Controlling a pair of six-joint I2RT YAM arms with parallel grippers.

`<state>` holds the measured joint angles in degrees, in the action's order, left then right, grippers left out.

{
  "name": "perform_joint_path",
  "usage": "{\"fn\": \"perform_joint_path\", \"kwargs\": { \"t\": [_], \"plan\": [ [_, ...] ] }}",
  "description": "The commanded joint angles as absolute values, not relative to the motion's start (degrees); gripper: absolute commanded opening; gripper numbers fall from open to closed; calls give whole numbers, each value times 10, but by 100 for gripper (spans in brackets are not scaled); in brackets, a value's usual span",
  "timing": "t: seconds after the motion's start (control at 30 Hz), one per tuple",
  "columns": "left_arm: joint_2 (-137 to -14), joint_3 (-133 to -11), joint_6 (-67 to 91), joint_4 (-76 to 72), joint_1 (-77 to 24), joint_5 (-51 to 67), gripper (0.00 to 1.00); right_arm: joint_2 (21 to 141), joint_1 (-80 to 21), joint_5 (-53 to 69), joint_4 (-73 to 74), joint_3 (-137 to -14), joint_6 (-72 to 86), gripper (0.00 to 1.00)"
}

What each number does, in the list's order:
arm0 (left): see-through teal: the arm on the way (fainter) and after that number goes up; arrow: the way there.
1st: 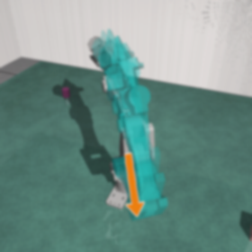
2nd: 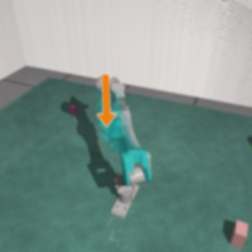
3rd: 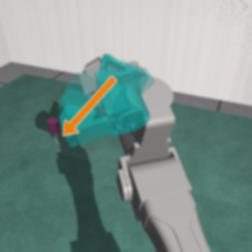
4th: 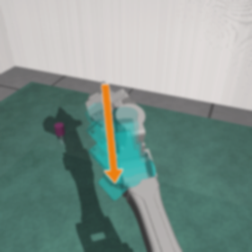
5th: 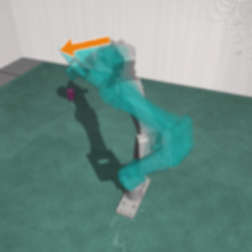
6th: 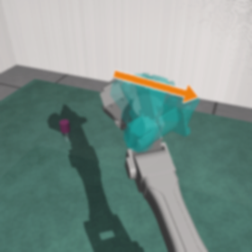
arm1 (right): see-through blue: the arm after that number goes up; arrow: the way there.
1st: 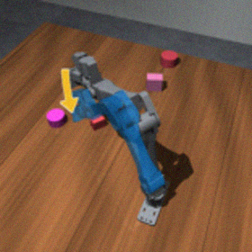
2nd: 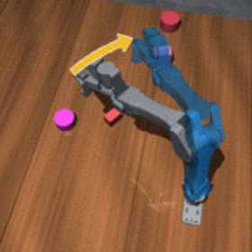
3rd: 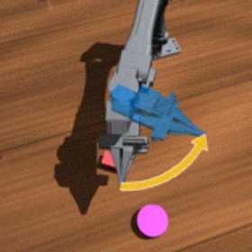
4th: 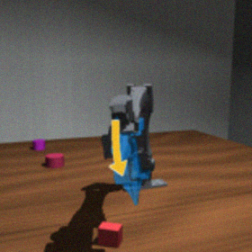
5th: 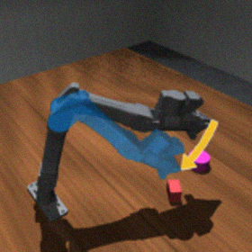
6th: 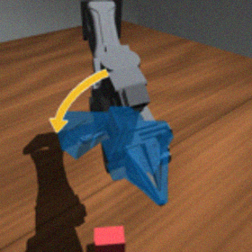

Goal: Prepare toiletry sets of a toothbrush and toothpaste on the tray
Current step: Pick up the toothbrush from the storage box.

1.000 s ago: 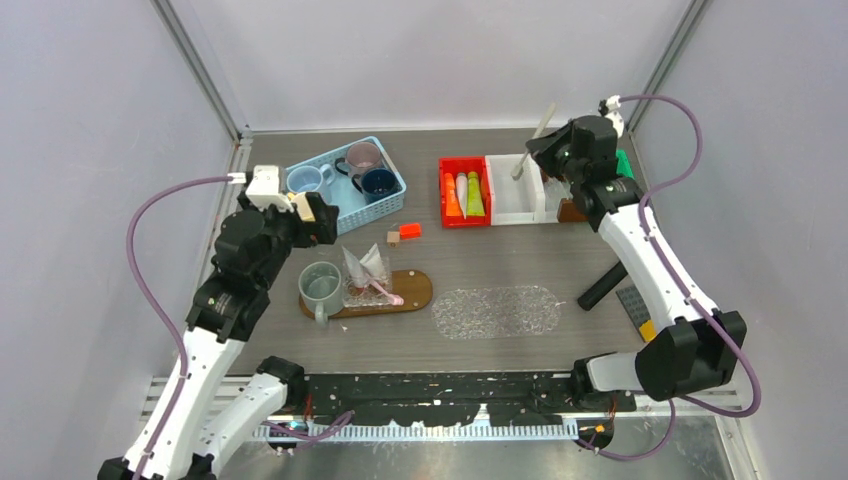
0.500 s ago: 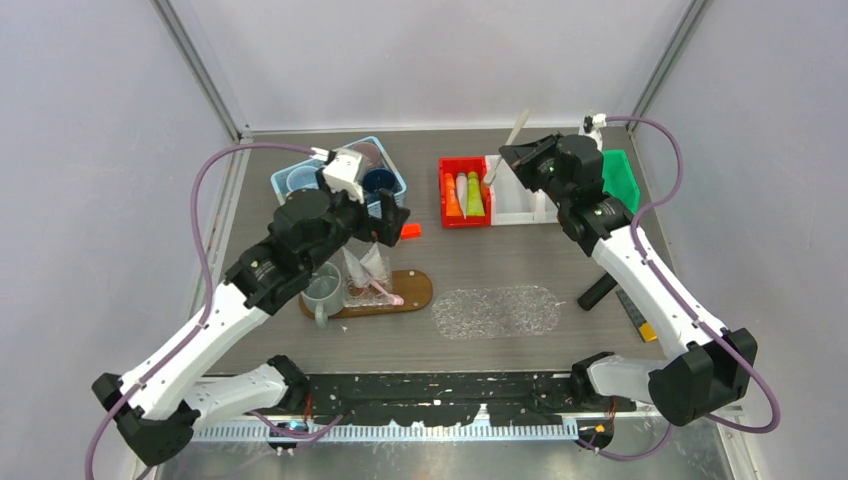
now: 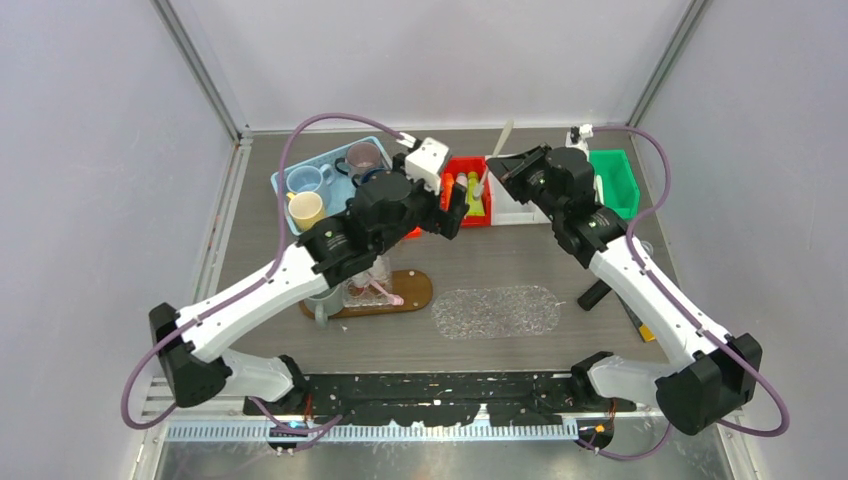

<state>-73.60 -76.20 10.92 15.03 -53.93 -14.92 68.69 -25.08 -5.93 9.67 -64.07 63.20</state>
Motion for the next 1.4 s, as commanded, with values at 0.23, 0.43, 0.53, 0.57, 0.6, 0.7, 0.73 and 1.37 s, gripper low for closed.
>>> {"fn": "perform_joint_path", "kwargs": {
  "t": [0.23, 0.43, 0.53, 0.57, 0.6, 0.7, 0.73, 1.37],
  "plan": [
    [-827, -828, 85, 85, -561, -159, 75, 652, -268, -75, 76, -621, 645, 1],
    [-853, -833, 82, 76, -562, -173, 68, 648, -273, -76, 71, -612, 651, 1],
    [-869, -838, 81, 77, -562, -178, 60, 645, -278, -78, 70, -607, 655, 1],
    [-873, -839, 81, 76, -562, -181, 58, 645, -279, -78, 69, -606, 655, 1],
    [-876, -841, 81, 76, -562, -183, 55, 644, -280, -78, 69, -605, 656, 1],
    [-883, -843, 81, 74, -562, -189, 46, 644, -285, -75, 67, -603, 658, 1],
    [-884, -843, 82, 75, -562, -190, 41, 644, -286, -74, 67, -600, 660, 1],
    [-784, -871, 126, 304, -562, -234, 0, 636, -289, 11, 34, -629, 538, 65]
  ]
}}
